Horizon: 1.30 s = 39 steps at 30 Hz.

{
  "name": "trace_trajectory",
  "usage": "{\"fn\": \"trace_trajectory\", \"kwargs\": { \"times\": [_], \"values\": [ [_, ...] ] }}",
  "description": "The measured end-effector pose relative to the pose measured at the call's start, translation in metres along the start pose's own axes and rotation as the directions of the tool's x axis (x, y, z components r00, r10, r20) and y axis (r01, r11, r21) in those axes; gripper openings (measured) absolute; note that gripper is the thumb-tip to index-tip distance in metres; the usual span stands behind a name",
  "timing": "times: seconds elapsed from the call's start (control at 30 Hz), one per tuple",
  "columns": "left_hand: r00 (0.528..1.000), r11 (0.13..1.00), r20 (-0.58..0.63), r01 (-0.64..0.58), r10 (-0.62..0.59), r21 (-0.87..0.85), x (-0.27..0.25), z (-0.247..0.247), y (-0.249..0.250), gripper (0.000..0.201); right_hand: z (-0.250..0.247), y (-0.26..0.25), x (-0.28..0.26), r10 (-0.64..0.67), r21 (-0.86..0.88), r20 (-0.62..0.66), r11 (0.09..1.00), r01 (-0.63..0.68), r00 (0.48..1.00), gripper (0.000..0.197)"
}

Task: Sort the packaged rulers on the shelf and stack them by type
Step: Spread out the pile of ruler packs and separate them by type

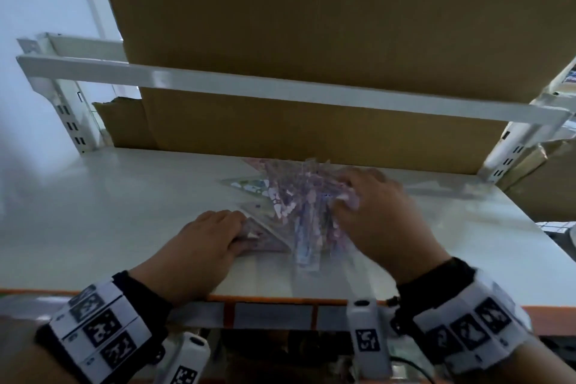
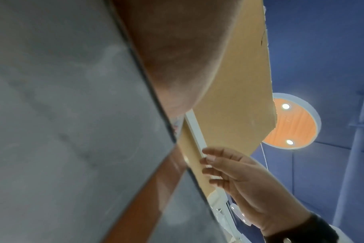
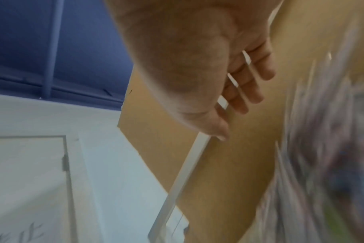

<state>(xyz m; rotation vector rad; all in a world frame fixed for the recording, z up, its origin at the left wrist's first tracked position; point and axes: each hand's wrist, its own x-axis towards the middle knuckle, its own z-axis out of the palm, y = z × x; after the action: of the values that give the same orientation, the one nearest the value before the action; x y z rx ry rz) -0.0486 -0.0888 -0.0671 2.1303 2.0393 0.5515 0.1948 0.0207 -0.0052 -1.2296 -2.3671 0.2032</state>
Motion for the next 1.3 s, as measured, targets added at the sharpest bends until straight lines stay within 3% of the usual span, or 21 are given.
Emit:
{"fn": "trace_trajectory", "kwargs": {
  "times": [0.07, 0.17, 0.27, 0.4, 0.53, 0.6, 0.7, 0.8, 0.87, 1.03, 1.17, 1.3],
  "values": [
    [1.000, 1.000, -0.005, 0.026, -0.026, -0.015, 0.002, 0.001, 0.004, 0.014, -0.011, 0.029, 0.022, 0.140, -0.050, 0.056, 0.989, -0.137, 0.989, 0.046],
    [0.998, 0.999, -0.043, 0.043, -0.043, -0.013, 0.002, 0.004, 0.010, 0.014, -0.017, 0.057, 0.051, 0.317, -0.040, 0.239, 0.947, -0.317, 0.918, 0.088],
    [0.996, 0.998, -0.060, 0.059, -0.060, -0.021, 0.000, 0.004, 0.012, 0.017, -0.010, 0.054, 0.064, 0.253, -0.084, 0.388, 0.967, -0.240, 0.886, 0.117],
    [0.996, 0.999, -0.083, 0.039, -0.040, -0.010, 0.000, 0.003, 0.015, 0.021, 0.010, 0.024, 0.067, -0.010, -0.178, 0.502, 0.977, 0.115, 0.865, 0.093],
    [0.995, 1.000, -0.096, 0.018, -0.017, 0.009, -0.004, -0.001, 0.017, 0.016, 0.019, -0.001, 0.067, -0.095, -0.203, 0.664, 0.932, 0.301, 0.742, 0.074],
    [0.995, 1.000, -0.103, 0.000, 0.000, 0.007, -0.004, -0.002, 0.018, 0.016, 0.018, 0.003, 0.069, -0.136, -0.178, 0.670, 0.925, 0.337, 0.730, 0.063],
    [0.994, 1.000, -0.110, -0.005, 0.003, -0.015, -0.003, 0.001, 0.014, 0.017, 0.007, 0.022, 0.069, -0.163, -0.078, 0.641, 0.958, 0.274, 0.750, 0.062],
    [0.995, 0.999, -0.101, 0.015, -0.018, -0.030, -0.002, 0.003, 0.011, 0.023, -0.005, 0.047, 0.066, -0.198, 0.059, 0.578, 0.978, 0.201, 0.792, 0.042],
    [0.996, 0.999, -0.084, 0.024, -0.028, -0.042, -0.002, 0.003, 0.011, 0.022, -0.009, 0.067, 0.062, -0.174, 0.154, 0.564, 0.983, 0.104, 0.807, 0.039],
    [0.997, 0.998, -0.073, 0.037, -0.040, -0.048, 0.000, 0.003, 0.012, 0.023, -0.013, 0.108, 0.051, -0.169, 0.375, 0.505, 0.926, -0.039, 0.846, 0.054],
    [0.999, 0.997, -0.037, 0.017, -0.020, -0.078, 0.003, 0.004, 0.015, 0.024, -0.008, 0.127, 0.045, -0.114, 0.411, 0.479, 0.905, -0.108, 0.870, 0.063],
    [0.999, 0.992, 0.030, -0.031, 0.035, -0.126, 0.009, 0.004, 0.026, 0.029, -0.004, 0.138, 0.041, -0.115, 0.382, 0.501, 0.919, -0.099, 0.858, 0.070]
  ]
}}
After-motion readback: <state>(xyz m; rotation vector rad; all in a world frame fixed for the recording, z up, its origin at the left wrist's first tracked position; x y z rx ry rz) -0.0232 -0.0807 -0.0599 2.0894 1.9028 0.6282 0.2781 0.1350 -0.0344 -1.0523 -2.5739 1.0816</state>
